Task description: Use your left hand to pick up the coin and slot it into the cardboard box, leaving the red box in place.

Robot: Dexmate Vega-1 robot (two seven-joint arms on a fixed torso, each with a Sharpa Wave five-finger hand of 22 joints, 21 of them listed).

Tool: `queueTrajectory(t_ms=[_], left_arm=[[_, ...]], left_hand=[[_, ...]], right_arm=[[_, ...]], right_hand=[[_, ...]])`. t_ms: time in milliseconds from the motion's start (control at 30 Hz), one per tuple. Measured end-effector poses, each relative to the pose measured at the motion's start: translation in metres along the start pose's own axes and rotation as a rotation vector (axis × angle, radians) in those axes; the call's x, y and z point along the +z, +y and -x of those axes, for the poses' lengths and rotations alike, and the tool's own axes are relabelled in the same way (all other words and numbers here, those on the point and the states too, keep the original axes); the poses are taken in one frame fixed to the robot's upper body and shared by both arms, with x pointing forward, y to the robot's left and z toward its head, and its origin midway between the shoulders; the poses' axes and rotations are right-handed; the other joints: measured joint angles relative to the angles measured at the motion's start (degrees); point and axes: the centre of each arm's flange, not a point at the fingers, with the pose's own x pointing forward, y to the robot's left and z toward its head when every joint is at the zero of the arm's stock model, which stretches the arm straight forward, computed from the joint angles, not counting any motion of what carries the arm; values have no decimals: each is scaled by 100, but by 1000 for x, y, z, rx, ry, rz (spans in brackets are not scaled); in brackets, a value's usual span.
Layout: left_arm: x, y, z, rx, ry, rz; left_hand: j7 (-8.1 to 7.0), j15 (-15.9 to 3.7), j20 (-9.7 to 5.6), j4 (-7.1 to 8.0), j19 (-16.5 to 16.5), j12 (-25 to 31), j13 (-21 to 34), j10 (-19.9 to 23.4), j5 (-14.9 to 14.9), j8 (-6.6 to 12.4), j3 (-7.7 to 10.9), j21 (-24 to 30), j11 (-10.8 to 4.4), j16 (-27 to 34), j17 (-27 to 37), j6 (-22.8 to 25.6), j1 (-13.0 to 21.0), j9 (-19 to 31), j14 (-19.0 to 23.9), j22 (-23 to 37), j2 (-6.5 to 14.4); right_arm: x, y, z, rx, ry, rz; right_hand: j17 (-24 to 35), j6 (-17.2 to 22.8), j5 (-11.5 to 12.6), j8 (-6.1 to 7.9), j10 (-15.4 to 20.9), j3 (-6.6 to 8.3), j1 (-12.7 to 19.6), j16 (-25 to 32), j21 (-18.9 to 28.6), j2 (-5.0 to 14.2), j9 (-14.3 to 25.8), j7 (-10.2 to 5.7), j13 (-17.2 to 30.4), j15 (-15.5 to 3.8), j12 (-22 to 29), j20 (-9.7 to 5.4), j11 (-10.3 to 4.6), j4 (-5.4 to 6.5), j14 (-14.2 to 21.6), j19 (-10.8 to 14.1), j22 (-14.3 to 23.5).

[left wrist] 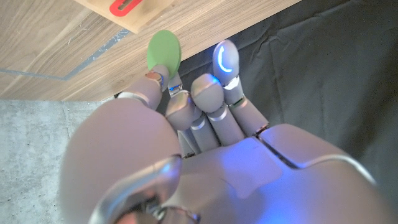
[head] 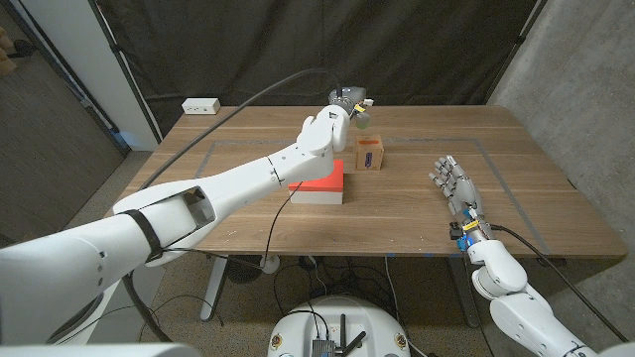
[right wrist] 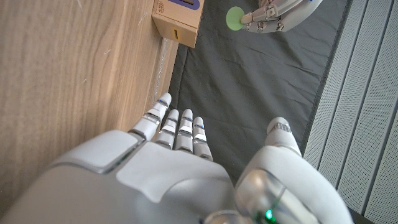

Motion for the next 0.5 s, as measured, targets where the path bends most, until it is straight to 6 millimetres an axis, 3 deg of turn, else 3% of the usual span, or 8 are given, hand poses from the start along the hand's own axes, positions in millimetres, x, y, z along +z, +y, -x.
queueTrajectory(t_ms=[500], left_arm=[[5,-16,-8,-6,-16,-19]], left_hand=[[-22,0,0,0,0,-21,19,-17,0,-1,0,20,4,-16,0,22,0,35,0,0,0]], right_arm=[[0,-1,2,-8,0,-1]], right_hand=[[0,0,0,0,0,0,0,0,0,0,0,0,0,0,0,0,0,0,0,0,0]])
